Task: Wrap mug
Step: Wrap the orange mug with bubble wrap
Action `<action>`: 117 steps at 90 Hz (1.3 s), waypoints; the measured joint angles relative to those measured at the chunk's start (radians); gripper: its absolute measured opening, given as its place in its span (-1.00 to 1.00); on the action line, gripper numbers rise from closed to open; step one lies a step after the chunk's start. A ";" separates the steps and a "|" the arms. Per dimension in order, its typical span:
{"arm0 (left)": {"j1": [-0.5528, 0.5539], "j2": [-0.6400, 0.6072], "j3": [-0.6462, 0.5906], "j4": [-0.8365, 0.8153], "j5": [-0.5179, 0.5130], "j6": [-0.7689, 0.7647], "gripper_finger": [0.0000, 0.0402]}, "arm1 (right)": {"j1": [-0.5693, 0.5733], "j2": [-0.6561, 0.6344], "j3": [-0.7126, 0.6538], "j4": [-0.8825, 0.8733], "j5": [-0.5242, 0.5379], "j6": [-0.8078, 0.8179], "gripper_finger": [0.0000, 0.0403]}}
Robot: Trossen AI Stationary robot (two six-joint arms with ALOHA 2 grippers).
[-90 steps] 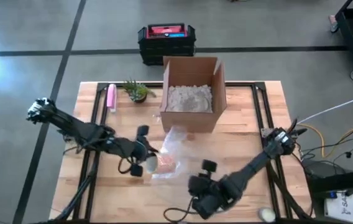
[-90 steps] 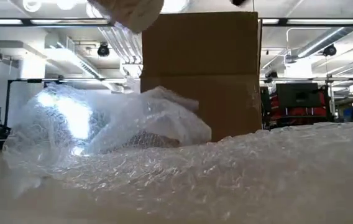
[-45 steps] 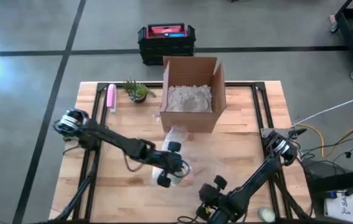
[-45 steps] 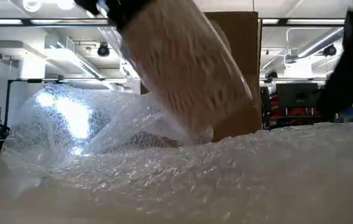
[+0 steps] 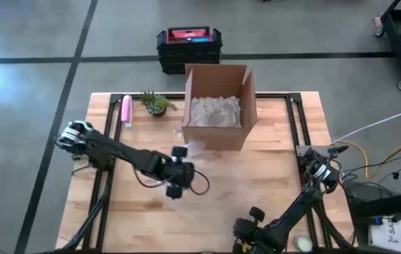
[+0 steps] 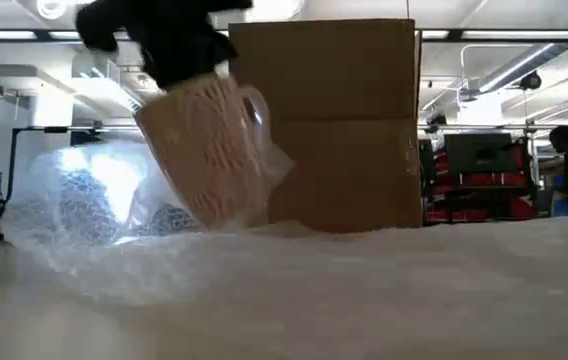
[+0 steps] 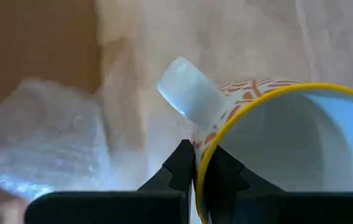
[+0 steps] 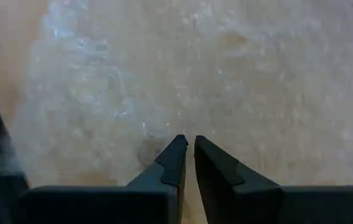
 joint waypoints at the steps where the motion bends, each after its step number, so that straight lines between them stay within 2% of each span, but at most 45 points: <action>1: 0.000 -0.008 -0.004 -0.011 -0.001 -0.010 -0.97 | 0.003 0.000 0.000 -0.004 -0.004 0.006 -0.91; 15: -0.001 -0.129 -0.094 -0.105 -0.004 -0.139 -0.97 | 0.034 -0.005 0.000 -0.052 -0.077 0.068 -0.91; 28: -0.020 -0.257 -0.180 -0.107 -0.007 -0.248 -0.97 | 0.043 -0.033 -0.002 -0.077 -0.108 0.101 -0.91; 38: -0.051 -0.320 -0.199 0.086 -0.002 -0.234 -0.97 | 0.027 -0.080 -0.001 -0.072 -0.095 0.070 -0.91; 47: -0.060 -0.327 -0.195 0.301 0.049 -0.146 -0.97 | 0.003 -0.104 -0.001 -0.069 -0.030 0.034 -0.91; 59: -0.033 -0.241 -0.189 0.429 0.142 -0.043 -0.97 | -0.025 -0.116 -0.001 -0.063 0.031 0.004 -0.91; 79: 0.037 -0.010 -0.063 0.264 0.146 0.025 -0.97 | -0.045 -0.102 -0.001 -0.020 0.032 -0.004 -0.91; 98: 0.056 0.178 0.063 0.231 0.165 0.105 -0.97 | -0.043 -0.096 -0.001 -0.003 0.038 0.004 -0.91; 117: 0.058 0.269 0.171 0.190 0.161 0.157 -0.90 | -0.039 -0.096 -0.001 0.021 0.060 0.009 -0.91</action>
